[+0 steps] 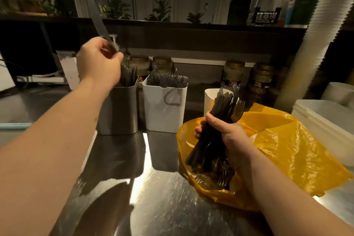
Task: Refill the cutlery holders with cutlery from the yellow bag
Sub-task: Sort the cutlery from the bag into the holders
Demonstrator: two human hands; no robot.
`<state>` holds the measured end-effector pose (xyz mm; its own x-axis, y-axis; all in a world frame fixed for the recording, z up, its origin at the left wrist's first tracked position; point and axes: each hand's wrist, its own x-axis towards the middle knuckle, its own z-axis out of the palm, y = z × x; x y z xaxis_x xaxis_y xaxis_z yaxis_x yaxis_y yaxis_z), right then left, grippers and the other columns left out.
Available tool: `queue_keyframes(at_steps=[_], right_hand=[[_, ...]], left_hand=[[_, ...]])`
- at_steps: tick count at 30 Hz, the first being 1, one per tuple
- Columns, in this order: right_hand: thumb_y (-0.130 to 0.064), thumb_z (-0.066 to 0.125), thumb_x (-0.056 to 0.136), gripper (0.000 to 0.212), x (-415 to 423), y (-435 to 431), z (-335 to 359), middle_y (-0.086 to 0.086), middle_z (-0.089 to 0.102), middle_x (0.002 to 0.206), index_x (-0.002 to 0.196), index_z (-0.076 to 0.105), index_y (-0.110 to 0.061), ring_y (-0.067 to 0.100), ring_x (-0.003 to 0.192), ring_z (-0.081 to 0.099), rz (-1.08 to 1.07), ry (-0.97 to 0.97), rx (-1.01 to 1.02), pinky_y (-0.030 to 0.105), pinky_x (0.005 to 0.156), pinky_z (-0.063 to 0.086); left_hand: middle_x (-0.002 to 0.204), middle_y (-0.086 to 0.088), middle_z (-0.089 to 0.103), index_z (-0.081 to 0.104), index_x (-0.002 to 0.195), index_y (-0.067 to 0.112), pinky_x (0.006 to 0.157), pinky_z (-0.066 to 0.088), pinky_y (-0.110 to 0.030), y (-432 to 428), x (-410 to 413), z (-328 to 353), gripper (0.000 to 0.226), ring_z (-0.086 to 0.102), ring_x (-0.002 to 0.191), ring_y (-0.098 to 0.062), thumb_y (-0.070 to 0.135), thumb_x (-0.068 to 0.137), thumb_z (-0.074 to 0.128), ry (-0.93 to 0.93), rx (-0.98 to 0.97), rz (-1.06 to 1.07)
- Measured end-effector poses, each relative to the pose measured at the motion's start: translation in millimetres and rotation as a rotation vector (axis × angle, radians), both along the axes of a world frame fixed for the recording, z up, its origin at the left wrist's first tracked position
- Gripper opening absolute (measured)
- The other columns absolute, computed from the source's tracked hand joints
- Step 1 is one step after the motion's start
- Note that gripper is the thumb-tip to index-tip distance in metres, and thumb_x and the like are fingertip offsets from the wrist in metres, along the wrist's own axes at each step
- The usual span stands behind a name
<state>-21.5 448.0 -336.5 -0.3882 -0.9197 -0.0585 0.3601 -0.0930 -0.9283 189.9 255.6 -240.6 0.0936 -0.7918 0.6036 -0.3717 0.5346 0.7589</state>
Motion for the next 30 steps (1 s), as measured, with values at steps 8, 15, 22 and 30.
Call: queue_keyframes(at_steps=[8,15,22,30], right_hand=[[-0.03,0.067,0.086,0.033,0.4,4.2,2.0,0.017,0.072,0.087,0.096,0.069,0.001,0.029,0.082,0.073,0.062,0.055,0.019,0.032,0.071,0.06],[-0.029,0.062,0.096,0.029,0.0,5.9,2.4,0.016,0.074,0.089,0.097,0.071,-0.001,0.028,0.081,0.073,0.1,0.061,0.046,0.03,0.073,0.06],[-0.035,0.063,0.095,0.034,-1.8,4.6,1.0,0.013,0.076,0.101,0.104,0.077,-0.006,0.027,0.095,0.075,0.029,0.101,0.061,0.036,0.081,0.058],[-0.037,0.063,0.094,0.029,-4.9,-1.2,-6.2,0.006,0.078,0.101,0.087,0.083,-0.018,0.021,0.096,0.075,-0.017,0.153,0.08,0.037,0.089,0.055]], left_hand=[[0.114,-0.012,0.066,0.045,0.134,0.017,0.082,0.05,-0.044,-10.8,-9.0,-26.8,0.061,0.061,0.108,-0.033,0.022,0.084,0.079,-0.4,0.089,0.119],[0.142,-0.017,0.041,0.039,0.137,0.014,0.108,0.039,-0.045,14.2,-15.8,-29.1,0.072,0.038,0.131,-0.037,0.024,0.08,0.082,-0.313,-0.12,0.241],[0.074,0.014,0.061,0.063,0.085,0.028,0.061,0.054,-0.028,120.7,-68.0,-89.4,0.017,0.061,0.068,-0.005,0.044,0.091,0.066,-0.516,-0.174,-0.5],[0.101,0.019,0.064,0.063,0.109,0.032,0.08,0.047,-0.007,128.0,-83.0,-121.7,0.022,0.061,0.092,-0.002,0.031,0.09,0.074,-0.355,-0.005,-0.5]])
